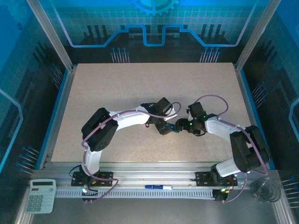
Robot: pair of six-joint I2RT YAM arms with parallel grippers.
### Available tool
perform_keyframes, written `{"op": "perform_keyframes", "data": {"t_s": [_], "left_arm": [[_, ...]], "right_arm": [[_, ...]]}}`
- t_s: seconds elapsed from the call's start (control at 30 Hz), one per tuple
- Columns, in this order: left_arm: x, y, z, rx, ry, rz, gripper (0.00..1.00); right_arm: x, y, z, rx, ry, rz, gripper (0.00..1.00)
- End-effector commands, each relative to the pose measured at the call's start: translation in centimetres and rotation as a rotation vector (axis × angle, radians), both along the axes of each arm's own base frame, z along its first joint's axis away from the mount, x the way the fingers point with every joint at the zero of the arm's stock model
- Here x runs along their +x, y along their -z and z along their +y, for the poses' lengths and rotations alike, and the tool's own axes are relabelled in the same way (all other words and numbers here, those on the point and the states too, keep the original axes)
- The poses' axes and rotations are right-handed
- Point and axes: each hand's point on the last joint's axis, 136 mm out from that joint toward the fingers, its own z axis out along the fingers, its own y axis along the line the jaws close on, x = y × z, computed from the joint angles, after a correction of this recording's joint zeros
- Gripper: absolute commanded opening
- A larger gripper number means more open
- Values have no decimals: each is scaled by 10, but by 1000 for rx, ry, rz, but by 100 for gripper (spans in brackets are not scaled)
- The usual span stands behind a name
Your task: Sort the pills into containers
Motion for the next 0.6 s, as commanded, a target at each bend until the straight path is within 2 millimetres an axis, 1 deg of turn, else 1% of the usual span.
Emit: {"op": "perform_keyframes", "data": {"t_s": [0.0, 0.27, 0.57], "left_arm": [[12, -4, 2, 18, 2, -17, 99], [26, -6, 5, 21, -17, -28, 99], [44, -8, 3, 10, -35, -32, 99]], "right_arm": [[-18, 26, 5, 10, -18, 87, 82], [-18, 27, 5, 8, -23, 90, 81], [-19, 27, 5, 5, -26, 91, 81]]}}
